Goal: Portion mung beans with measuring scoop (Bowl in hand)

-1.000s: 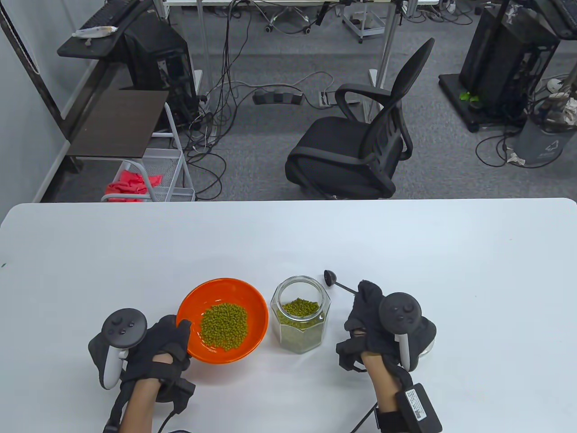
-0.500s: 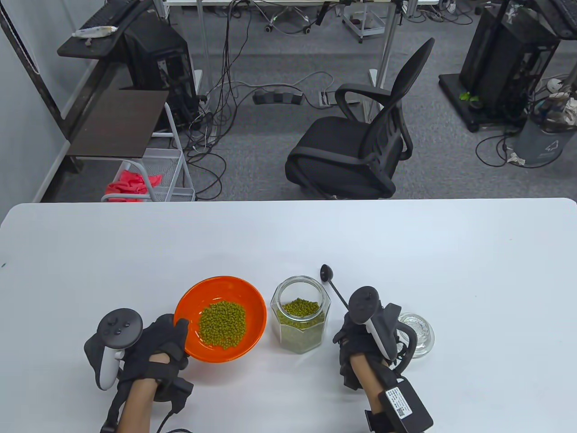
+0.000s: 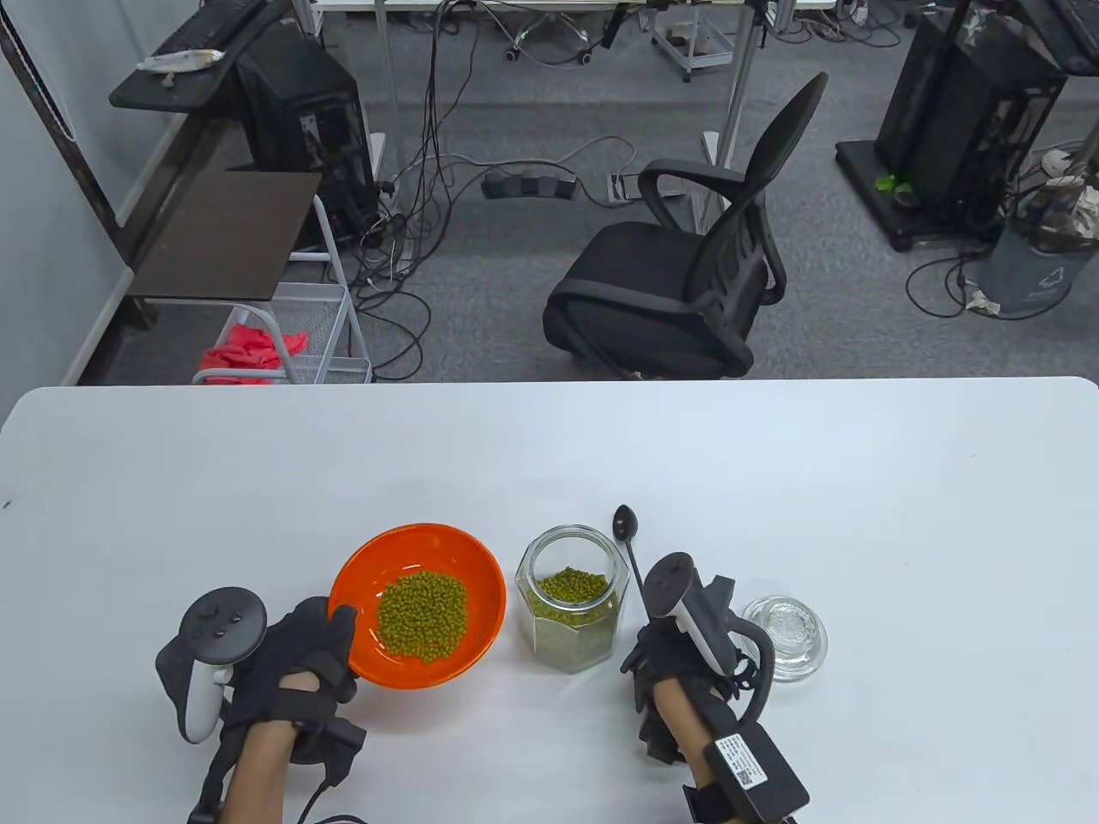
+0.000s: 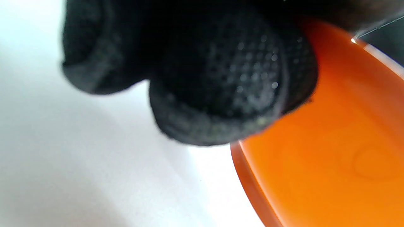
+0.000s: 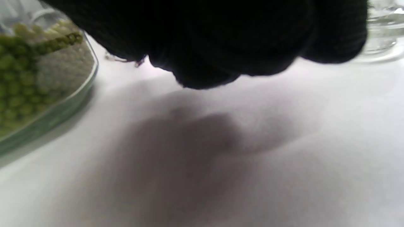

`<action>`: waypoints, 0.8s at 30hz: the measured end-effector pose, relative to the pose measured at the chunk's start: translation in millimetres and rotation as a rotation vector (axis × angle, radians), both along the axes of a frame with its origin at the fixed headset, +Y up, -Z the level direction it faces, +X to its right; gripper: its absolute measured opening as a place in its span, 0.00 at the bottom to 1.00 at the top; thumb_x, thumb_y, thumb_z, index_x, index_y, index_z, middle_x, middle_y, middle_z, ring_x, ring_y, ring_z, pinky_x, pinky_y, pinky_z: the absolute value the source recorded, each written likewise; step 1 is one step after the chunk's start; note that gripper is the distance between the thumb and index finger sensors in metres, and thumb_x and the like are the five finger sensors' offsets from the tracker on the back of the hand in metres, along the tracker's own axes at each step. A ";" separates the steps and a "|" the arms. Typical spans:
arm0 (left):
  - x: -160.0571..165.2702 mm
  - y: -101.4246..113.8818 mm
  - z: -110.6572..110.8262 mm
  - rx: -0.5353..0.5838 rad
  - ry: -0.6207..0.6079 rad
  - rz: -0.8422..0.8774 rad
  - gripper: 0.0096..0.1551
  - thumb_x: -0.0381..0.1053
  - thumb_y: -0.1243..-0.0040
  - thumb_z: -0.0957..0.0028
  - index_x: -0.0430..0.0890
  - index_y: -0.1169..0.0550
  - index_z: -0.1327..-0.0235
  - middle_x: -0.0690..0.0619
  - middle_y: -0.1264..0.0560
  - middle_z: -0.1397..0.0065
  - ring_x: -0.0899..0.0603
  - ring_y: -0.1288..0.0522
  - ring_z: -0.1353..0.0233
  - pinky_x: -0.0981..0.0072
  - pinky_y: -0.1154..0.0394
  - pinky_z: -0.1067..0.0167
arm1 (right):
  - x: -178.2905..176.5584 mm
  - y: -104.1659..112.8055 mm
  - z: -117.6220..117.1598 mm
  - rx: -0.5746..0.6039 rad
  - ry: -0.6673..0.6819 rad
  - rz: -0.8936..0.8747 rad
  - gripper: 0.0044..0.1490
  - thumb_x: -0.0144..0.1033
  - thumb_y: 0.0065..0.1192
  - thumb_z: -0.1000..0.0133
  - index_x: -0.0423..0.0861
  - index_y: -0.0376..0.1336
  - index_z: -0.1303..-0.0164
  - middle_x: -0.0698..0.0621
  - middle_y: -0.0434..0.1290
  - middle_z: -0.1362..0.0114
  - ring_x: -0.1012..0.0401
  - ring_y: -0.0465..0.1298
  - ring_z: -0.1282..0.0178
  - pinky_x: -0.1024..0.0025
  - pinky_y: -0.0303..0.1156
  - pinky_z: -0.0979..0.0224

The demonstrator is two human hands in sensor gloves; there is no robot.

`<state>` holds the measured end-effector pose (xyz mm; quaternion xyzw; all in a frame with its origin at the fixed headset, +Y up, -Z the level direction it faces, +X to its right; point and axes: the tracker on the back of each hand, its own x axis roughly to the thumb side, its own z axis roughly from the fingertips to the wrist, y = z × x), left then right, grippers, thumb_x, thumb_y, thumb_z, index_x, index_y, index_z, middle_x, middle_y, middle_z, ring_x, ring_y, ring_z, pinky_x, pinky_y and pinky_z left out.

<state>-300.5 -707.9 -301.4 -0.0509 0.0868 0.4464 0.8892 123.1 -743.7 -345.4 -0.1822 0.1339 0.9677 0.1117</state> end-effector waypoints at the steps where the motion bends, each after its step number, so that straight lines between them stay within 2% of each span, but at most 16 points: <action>1: -0.2 0.1 0.1 0.000 0.001 0.001 0.31 0.60 0.44 0.44 0.37 0.24 0.41 0.63 0.15 0.70 0.59 0.11 0.78 0.72 0.13 0.75 | -0.3 -1.4 -0.4 -0.004 0.001 0.009 0.25 0.42 0.71 0.49 0.40 0.73 0.48 0.41 0.82 0.56 0.60 0.81 0.74 0.48 0.78 0.52; 10: -0.9 0.4 0.2 0.000 0.002 0.004 0.31 0.60 0.43 0.44 0.37 0.24 0.41 0.63 0.15 0.70 0.59 0.11 0.78 0.72 0.13 0.75 | -0.7 -12.2 -2.3 -0.060 0.014 0.017 0.25 0.43 0.71 0.49 0.41 0.73 0.48 0.42 0.81 0.55 0.60 0.82 0.73 0.48 0.78 0.51; 24: -2.4 -0.3 0.8 -0.005 0.014 -0.002 0.31 0.60 0.43 0.44 0.38 0.24 0.41 0.63 0.15 0.70 0.59 0.11 0.78 0.72 0.13 0.75 | -11.8 -11.7 0.3 -0.033 0.052 0.124 0.27 0.45 0.72 0.50 0.42 0.73 0.47 0.41 0.80 0.50 0.56 0.83 0.67 0.45 0.75 0.47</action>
